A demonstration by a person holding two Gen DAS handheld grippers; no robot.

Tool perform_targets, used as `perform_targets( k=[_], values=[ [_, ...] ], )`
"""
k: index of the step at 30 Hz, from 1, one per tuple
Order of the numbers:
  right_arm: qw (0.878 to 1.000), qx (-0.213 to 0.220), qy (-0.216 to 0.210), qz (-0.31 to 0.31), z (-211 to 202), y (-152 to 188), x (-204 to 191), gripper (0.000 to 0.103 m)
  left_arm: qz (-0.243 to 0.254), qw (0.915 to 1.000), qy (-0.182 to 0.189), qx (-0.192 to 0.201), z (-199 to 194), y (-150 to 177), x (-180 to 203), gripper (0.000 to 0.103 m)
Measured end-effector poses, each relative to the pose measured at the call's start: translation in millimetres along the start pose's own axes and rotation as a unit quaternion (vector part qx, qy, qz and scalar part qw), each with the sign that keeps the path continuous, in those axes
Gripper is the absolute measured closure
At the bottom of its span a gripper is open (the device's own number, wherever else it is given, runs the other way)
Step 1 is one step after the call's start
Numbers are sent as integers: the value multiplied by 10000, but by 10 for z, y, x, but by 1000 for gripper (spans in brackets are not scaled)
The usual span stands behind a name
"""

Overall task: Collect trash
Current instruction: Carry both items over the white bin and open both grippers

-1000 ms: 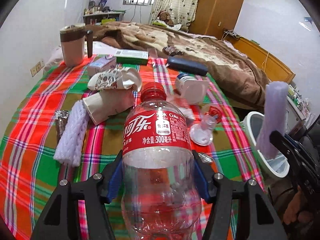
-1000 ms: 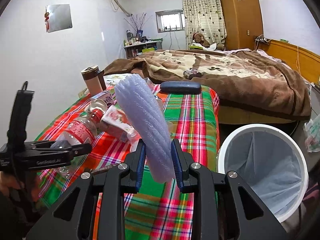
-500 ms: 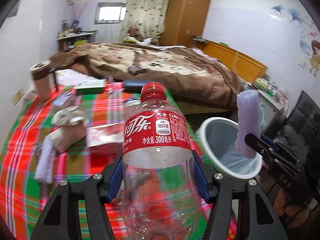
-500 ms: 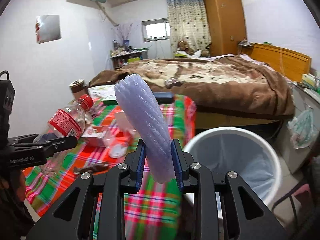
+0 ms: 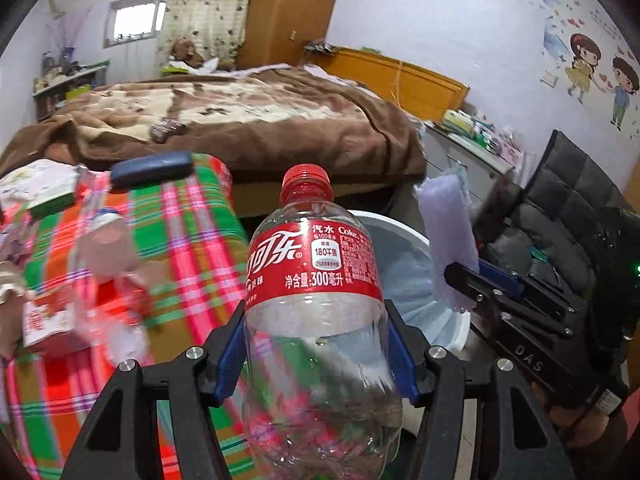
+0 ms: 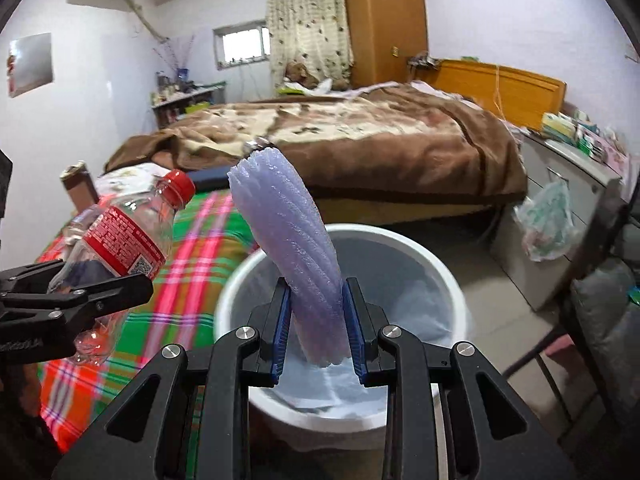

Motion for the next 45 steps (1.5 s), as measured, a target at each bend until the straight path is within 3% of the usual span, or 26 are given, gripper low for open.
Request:
perform_targets(
  k=[7,20,22,24,26,38,45],
  values=[
    [9990,-225,384,95,114,46,331,76,101,9991,298,-284,436,-58,262,41],
    [9948,-723,716,-73,316,69,527,73,90,9979,489,-416,748,-86,314,40],
    [9940,-755,783,-83,307,94,539,71,125,9978,566,-334,724,-101,333,38],
    [9943,-761,748,-81,291,97,537,61,143,9981,503,-328,715,-108,315,35],
    [9947,-754,700,-69,265,97,520,42,103,9982,512,-291,680,-104,290,35],
    [9975,-392,593,-34,53,16,282,42,22,10000,58,-66,157,14,50,35],
    [9997,-105,158,-129,-110,-2,-105,42,-213,9989,-390,157,-318,167,-293,35]
  ],
)
Point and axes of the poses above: each gripper's, at about its wrist camera, not at the fingertips, and z roughly the way its jaws point, x to its right, y to its underside, the point moved 8 cm from there along z, roughly the way its jaws point, and after that the axes turned 14 degrees about z, right-handed, at the moved point
